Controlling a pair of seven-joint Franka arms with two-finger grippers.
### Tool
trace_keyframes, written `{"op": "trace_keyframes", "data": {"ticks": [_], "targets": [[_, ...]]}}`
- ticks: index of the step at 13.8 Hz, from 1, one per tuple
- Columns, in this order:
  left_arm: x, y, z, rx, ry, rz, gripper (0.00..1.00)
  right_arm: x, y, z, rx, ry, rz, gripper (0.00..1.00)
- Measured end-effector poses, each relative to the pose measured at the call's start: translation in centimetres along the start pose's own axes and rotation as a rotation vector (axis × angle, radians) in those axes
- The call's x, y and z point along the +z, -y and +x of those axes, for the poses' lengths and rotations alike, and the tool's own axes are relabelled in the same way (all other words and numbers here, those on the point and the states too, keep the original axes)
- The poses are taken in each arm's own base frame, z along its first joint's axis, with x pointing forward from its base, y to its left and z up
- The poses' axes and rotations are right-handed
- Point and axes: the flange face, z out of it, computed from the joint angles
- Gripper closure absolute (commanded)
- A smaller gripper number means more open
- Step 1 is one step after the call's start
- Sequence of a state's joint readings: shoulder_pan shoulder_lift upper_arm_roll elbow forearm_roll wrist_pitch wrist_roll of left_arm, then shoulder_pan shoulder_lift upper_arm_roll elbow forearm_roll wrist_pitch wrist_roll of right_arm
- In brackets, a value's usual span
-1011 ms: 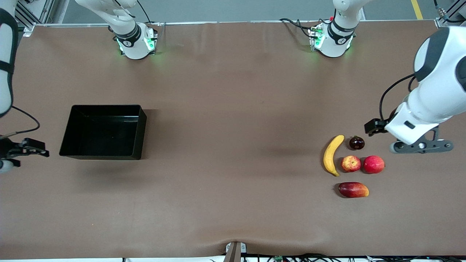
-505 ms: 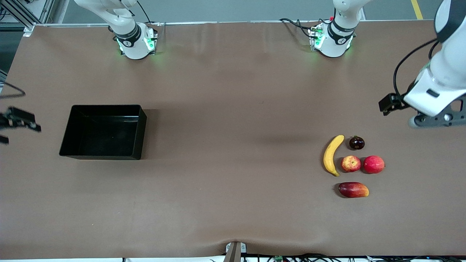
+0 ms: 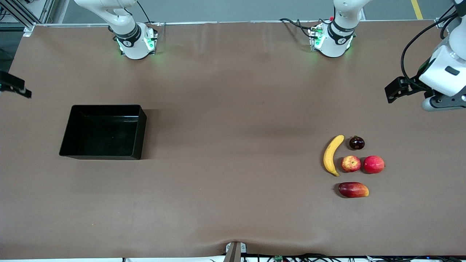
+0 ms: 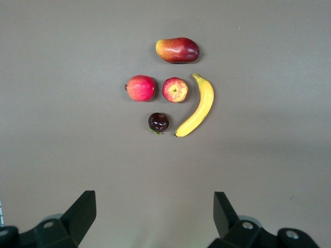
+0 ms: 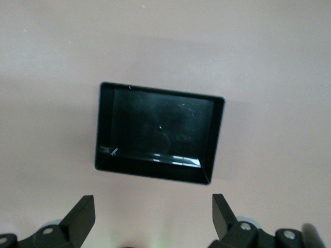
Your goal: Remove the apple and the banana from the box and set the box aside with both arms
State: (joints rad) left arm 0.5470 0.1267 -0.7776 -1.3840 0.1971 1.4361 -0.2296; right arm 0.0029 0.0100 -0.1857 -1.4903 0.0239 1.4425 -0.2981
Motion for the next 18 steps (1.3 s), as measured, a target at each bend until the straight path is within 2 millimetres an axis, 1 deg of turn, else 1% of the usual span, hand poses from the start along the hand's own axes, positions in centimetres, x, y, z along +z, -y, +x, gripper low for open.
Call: {"op": "trace_keyframes", "data": {"ticks": [2, 4, 5, 7, 10, 14, 18], "targets": [[-0.1, 1.2, -0.1, -0.007, 0.010, -0.049, 0.00, -0.2, -0.5, -1.9, 0.021, 0.013, 0.001, 0.00], [-0.6, 2.7, -0.3, -0.014, 0.005, -0.060, 0.00, 0.5, -1.3, -2.7, 0.037, 0.025, 0.000, 0.00], [-1.0, 3.0, -0.7, -0.011, 0.000, -0.055, 0.00, 0.5, -1.4, -2.7, 0.038, 0.019, -0.007, 0.00], [-1.6, 2.9, -1.7, 0.002, 0.001, -0.041, 0.00, -0.2, -0.9, -2.4, 0.051, -0.009, -0.012, 0.00], [-1.4, 3.0, -3.4, 0.013, 0.015, -0.044, 0.00, -1.4, 1.0, -1.8, 0.103, -0.043, -0.010, 0.00], [-1.3, 2.5, -5.5, 0.021, 0.008, -0.040, 0.00, -1.6, 2.4, -1.4, 0.090, -0.047, -0.011, 0.00], [-0.8, 2.0, -5.7, 0.029, 0.006, -0.044, 0.00, -1.8, 2.7, -1.3, 0.086, -0.050, -0.012, 0.00]]}}
